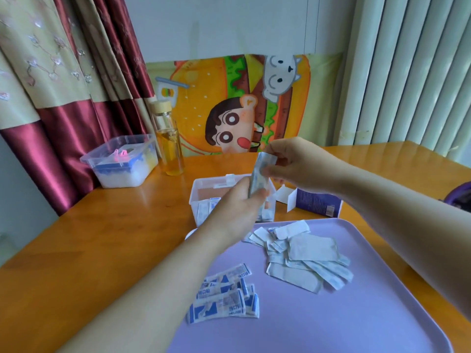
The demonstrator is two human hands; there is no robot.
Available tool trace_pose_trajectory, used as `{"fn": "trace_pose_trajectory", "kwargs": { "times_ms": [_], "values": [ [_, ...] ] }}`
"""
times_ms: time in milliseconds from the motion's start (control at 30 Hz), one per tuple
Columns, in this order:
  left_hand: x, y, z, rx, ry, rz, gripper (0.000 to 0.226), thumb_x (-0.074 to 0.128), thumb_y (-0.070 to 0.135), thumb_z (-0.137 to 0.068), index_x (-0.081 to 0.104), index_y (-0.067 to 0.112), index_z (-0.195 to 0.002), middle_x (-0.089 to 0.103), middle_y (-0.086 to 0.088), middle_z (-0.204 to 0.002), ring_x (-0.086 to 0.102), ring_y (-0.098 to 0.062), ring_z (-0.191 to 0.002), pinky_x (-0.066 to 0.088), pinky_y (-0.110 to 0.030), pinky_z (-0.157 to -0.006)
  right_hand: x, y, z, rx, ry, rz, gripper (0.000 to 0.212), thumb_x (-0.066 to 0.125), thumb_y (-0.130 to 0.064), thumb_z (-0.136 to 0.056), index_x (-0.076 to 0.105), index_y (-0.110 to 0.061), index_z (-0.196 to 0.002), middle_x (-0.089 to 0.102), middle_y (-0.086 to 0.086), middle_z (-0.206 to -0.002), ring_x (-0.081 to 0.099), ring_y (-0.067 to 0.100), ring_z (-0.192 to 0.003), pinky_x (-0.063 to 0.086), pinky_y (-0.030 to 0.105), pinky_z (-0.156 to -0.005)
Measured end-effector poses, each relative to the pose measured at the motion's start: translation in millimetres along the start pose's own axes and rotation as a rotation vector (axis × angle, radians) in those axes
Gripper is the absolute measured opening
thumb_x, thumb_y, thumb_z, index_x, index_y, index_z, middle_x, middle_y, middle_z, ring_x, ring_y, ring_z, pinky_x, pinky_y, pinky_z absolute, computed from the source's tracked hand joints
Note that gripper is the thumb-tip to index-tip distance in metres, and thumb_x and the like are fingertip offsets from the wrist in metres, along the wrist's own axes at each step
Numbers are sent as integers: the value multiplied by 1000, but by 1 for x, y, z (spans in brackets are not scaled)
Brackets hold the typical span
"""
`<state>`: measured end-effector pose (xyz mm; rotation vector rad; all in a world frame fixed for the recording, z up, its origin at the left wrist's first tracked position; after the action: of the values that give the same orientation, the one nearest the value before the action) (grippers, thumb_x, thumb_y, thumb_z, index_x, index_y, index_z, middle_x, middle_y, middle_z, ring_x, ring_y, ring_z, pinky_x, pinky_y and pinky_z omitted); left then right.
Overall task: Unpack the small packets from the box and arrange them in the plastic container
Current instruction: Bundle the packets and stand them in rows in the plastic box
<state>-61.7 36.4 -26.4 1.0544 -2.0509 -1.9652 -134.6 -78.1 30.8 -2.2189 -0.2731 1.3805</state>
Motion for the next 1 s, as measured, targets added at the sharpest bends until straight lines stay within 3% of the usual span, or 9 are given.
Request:
{"fn": "trace_pose_trajectory", "kwargs": {
  "times_ms": [67, 133, 200, 267, 400, 567, 733, 867, 1000],
  "values": [
    [-6, 1, -16, 77, 116, -157, 15, 39, 28, -100, 53, 31, -103, 63, -2, -97, 59, -22, -87, 43, -30, -75, 1, 8, -13, 35, 40, 10, 12, 61, -11, -88, 57, -18, -79, 57, -8, -63, 58, 9, -57, 44, 27, -56],
    [-13, 1, -37, 135, 158, -205, 16, 43, 24, -99, 51, 32, -110, 63, 4, -101, 62, -15, -85, 45, -23, -67, 1, 20, -29, 74, 74, 8, 5, 61, -11, -89, 59, -14, -92, 62, -4, -70, 61, 12, -62, 52, 26, -60],
    [-21, -3, -57, 151, 156, -199, 21, 50, 20, -96, 46, 29, -115, 62, 8, -103, 62, -5, -82, 48, -20, -63, 3, 32, -46, 120, 84, 21, 7, 60, -11, -89, 62, -7, -94, 69, 8, -85, 66, 20, -72, 57, 36, -71],
    [-27, -8, -81, 157, 102, -217, 21, 55, 17, -93, 44, 33, -101, 62, 9, -102, 64, -10, -84, 53, -30, -67, 7, 44, -63, 156, 78, 43, 15, 60, -12, -89, 63, -1, -100, 69, 12, -92, 67, 23, -78, 57, 41, -73],
    [-32, -22, -119, 116, -51, -280, 15, 56, 12, -93, 57, 27, -94, 61, 11, -102, 63, -17, -95, 54, -37, -84, 22, 71, -90, 225, 26, 98, 30, 66, -19, -86, 62, -6, -113, 58, 3, -94, 54, 18, -81, 40, 19, -52],
    [-27, -57, -145, -154, -153, -176, 19, 53, 6, -94, 64, 22, -90, 67, -5, -96, 67, -26, -83, 57, -38, -83, 47, 100, -103, 302, -84, 135, 37, 66, -21, -86, 57, -10, -121, 58, 6, -101, 52, 19, -83, 37, 19, -51],
    [-12, -72, -158, -325, -255, -266, 16, 52, 8, -94, 61, 20, -88, 60, -3, -93, 59, -17, -79, 51, -35, -86, 69, 115, -108, 305, -206, 342, 29, 60, -18, -89, 60, -17, -117, 64, 7, -106, 62, 26, -87, 52, 33, -68],
    [-4, -76, -162, -383, -303, -297, 16, 48, 7, -95, 60, 16, -89, 60, -2, -99, 55, -9, -79, 54, -21, -69, 77, 115, -110, 244, -258, 537, 26, 56, -16, -91, 62, -20, -115, 65, 2, -106, 57, 25, -98, 38, 36, -90],
    [-1, -83, -164, -485, -356, -285, 17, 47, 7, -96, 60, 15, -88, 61, -6, -116, 63, -16, -97, 57, -29, -81, 85, 115, -112, 190, -301, 743, 25, 63, -27, -88, 61, -23, -113, 62, -2, -102, 55, 23, -106, 27, 37, -102]
  ]
}}
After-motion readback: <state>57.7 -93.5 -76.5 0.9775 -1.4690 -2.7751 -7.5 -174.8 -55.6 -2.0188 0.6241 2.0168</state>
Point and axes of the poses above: each hand's wrist, its own z-axis away from the middle knuckle, its own x-axis out of the palm, y = z × x, the point moved 2 cm from there along -z, towards the middle knuckle
